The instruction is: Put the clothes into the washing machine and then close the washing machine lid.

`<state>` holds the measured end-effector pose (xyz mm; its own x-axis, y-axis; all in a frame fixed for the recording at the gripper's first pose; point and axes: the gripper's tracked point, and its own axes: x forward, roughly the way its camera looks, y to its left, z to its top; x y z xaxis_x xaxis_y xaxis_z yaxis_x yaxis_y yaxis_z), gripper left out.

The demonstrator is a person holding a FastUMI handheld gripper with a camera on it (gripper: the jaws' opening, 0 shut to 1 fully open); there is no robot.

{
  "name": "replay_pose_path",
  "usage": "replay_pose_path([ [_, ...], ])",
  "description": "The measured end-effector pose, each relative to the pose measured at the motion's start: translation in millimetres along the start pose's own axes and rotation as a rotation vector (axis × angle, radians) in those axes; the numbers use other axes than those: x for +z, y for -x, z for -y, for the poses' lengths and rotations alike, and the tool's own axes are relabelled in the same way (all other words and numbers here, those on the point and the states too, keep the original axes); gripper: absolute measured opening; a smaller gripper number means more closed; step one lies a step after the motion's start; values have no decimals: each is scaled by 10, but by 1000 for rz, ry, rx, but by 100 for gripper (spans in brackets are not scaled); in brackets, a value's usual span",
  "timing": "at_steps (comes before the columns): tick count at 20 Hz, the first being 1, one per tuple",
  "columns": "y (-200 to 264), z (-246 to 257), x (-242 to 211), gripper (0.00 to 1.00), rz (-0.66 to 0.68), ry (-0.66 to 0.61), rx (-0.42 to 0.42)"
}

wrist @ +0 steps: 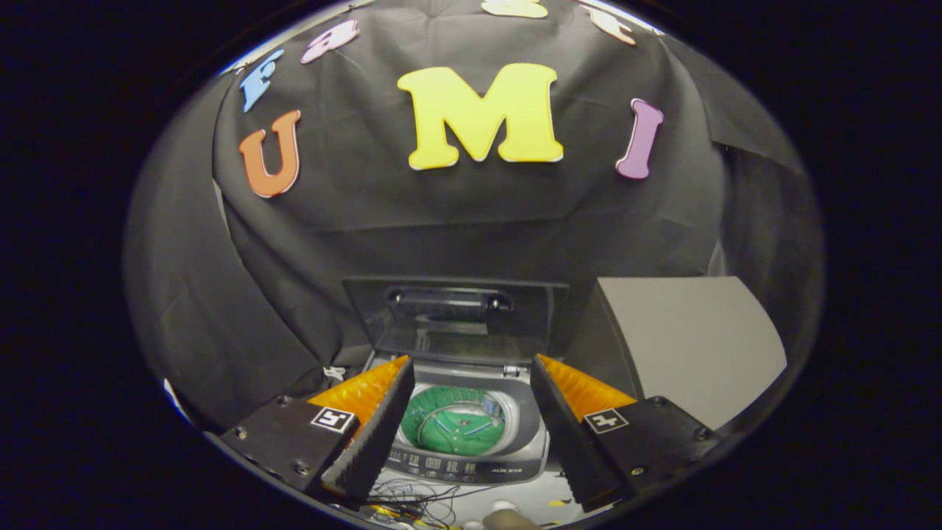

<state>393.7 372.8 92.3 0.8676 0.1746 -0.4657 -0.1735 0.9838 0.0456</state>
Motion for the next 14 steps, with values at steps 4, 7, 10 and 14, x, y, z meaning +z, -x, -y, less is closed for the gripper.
replay_pose_path([
  [4,-158,-106,434,98,30,-12,-12],
  [7,-348,-155,736,98,23,-11,-25],
  [10,-662,-252,941,98,-5,-21,-24],
  [14,-1131,-334,1037,98,-81,-33,-32],
])
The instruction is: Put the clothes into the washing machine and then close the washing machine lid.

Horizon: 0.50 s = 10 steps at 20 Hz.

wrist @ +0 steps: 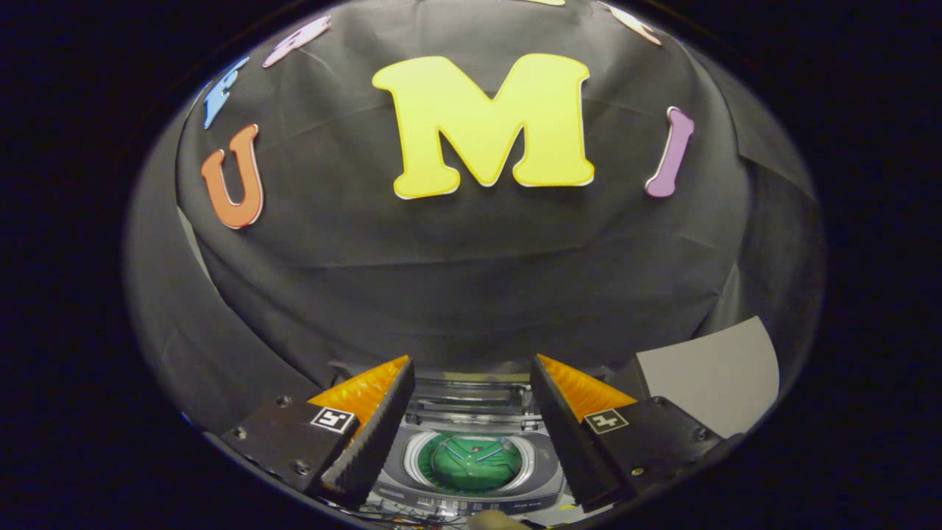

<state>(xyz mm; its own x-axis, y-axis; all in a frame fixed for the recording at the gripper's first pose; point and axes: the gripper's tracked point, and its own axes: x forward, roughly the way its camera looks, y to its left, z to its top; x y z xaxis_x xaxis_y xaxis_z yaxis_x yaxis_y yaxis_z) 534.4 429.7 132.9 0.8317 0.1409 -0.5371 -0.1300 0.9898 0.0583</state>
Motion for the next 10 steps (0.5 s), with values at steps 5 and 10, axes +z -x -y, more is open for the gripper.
replay_pose_path([
  [5,-577,-123,-60,98,-98,-1,-25],
  [10,-937,-142,-178,98,-170,28,-71],
])
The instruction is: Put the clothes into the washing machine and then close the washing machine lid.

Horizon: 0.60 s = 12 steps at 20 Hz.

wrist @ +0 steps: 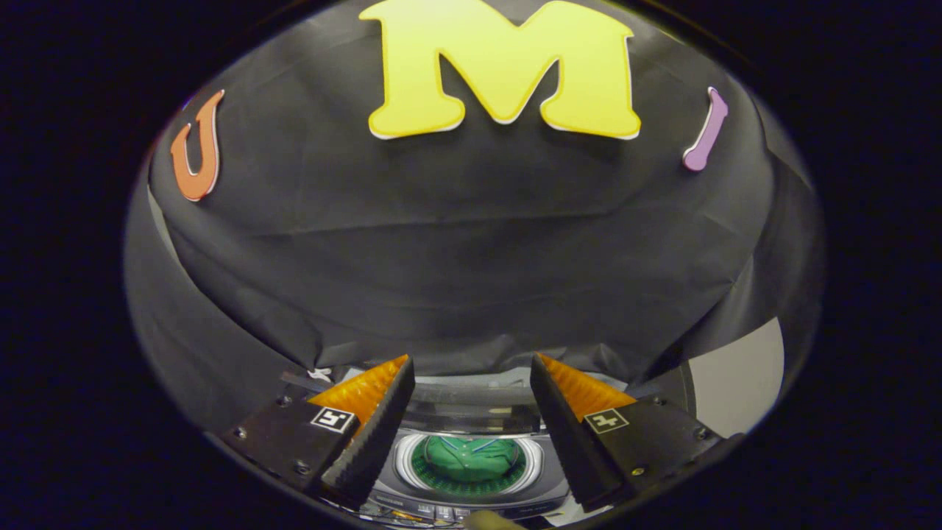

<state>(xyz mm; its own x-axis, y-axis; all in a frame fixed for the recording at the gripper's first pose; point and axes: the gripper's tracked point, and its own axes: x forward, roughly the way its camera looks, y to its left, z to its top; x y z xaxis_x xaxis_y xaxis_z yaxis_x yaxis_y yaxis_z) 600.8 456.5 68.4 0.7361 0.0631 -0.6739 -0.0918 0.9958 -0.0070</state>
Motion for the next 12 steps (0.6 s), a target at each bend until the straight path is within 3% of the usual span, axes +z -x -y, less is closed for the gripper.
replay_pose_path([
  [6,-269,40,-130,98,-49,31,-73],
  [12,-332,98,-200,100,-43,-25,-68],
])
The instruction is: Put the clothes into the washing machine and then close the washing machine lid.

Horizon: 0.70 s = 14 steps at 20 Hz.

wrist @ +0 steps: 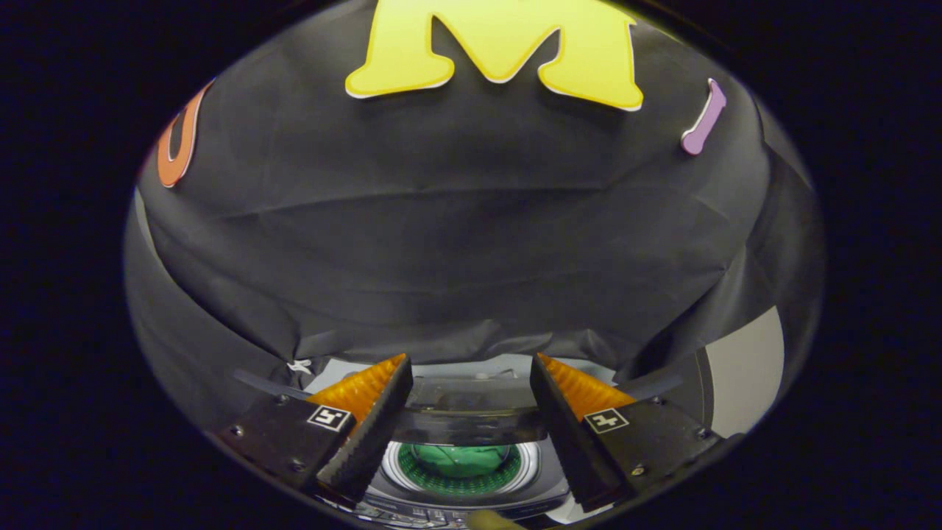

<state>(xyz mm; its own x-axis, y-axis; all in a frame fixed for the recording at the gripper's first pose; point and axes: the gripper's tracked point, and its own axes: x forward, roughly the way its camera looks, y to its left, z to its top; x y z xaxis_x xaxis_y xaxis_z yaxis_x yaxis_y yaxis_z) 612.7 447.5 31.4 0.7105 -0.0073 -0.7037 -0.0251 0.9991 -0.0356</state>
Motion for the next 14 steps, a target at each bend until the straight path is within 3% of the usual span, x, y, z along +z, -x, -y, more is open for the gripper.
replay_pose_path([
  [14,206,-3,-176,100,233,2,24],
])
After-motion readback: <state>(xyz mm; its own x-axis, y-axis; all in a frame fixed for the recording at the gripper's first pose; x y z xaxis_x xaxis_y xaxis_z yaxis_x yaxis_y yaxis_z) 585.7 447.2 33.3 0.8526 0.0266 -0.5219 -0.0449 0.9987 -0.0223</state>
